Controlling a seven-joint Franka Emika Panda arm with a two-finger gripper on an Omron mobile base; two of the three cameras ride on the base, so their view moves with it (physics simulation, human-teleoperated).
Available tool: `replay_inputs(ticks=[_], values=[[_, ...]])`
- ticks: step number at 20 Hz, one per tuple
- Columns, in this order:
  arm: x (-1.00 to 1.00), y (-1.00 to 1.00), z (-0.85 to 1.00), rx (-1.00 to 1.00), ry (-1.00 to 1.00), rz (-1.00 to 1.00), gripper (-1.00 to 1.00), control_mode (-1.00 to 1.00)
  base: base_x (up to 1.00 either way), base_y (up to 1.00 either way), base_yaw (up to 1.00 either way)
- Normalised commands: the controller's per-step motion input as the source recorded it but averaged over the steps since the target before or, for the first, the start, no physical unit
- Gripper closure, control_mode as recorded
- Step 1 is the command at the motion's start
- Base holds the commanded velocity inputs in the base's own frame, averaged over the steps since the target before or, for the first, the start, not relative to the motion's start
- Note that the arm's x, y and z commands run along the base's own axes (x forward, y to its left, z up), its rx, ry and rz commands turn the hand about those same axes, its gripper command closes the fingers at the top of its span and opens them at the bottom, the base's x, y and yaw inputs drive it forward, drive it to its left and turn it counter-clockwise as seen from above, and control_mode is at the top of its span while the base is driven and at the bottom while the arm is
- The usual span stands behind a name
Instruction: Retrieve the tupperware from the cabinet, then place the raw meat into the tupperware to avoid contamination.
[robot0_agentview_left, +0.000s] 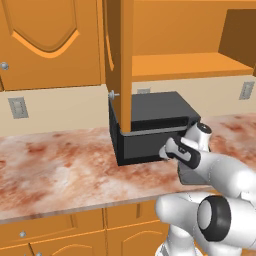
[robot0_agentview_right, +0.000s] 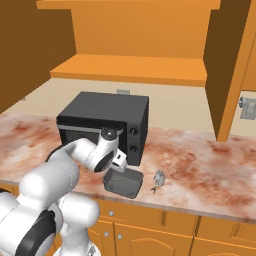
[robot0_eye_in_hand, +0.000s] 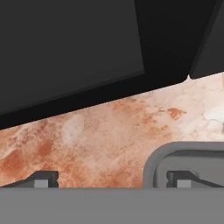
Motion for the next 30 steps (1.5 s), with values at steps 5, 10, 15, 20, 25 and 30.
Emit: replay_inputs(ticks=[5, 10, 15, 20, 25, 30], values=[[-0.01, 0.00, 0.30, -0.01, 0.02, -0.04, -1.00, -1.00, 0.00, 0.00, 0.00], [-0.02, -0.07, 0.19, 0.00, 0.01, 0.00, -1.00, -1.00, 0.00, 0.00, 0.00], [0.00, -0.31, 0.14, -0.03, 0.00, 0.00, -1.00, -1.00, 0.00, 0.00, 0.00], [-0.01, -0.41, 0.20, -0.06, 0.00, 0.00, -1.00, -1.00, 0.00, 0.00, 0.00], [0.00, -0.39, 0.25, -0.07, 0.00, 0.00, -1.00, -1.00, 0.00, 0.00, 0.00], [-0.15, -0.38, 0.15, -0.08, 0.00, 0.00, -1.00, -1.00, 0.00, 0.00, 0.00]])
